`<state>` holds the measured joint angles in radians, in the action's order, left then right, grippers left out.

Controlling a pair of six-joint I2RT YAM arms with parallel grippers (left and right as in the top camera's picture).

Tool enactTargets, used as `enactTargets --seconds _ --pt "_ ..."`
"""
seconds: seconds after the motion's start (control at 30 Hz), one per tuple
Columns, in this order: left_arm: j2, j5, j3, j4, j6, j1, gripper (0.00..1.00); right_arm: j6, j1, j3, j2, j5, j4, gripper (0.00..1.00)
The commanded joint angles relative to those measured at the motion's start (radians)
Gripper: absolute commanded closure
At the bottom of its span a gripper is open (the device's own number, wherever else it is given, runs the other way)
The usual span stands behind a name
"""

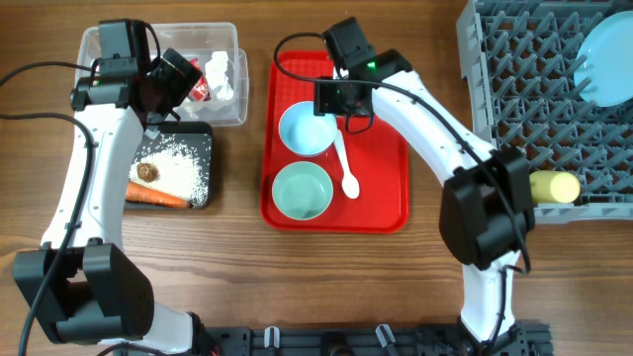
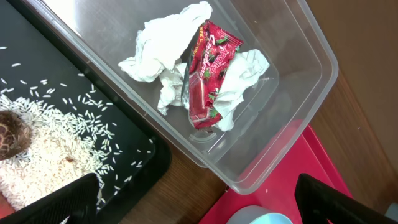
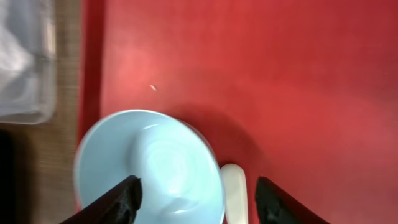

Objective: Sort waste into correct bins and load items into the dishwasher rack
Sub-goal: 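Grasp the bowl rim with the right gripper and lift it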

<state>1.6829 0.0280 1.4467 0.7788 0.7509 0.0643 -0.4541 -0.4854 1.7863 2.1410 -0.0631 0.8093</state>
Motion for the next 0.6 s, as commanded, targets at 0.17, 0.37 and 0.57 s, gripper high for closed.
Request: enactTargets --seconds 0.17,0.37,0.57 --pt "-0.011 0.008 0.008 0.0 0.013 0.004 0.0 -0.048 0.007 -0.014 0.063 -0.052 -0.031 0.63" --pt "-0.011 0.008 0.008 0.0 0.013 0.004 0.0 -0.106 0.007 -0.014 0.111 -0.152 -0.034 0.72" --pt "-0.011 0.008 0.008 0.0 0.013 0.004 0.0 -0.125 0.008 -0.014 0.127 -0.168 -0.039 0.72"
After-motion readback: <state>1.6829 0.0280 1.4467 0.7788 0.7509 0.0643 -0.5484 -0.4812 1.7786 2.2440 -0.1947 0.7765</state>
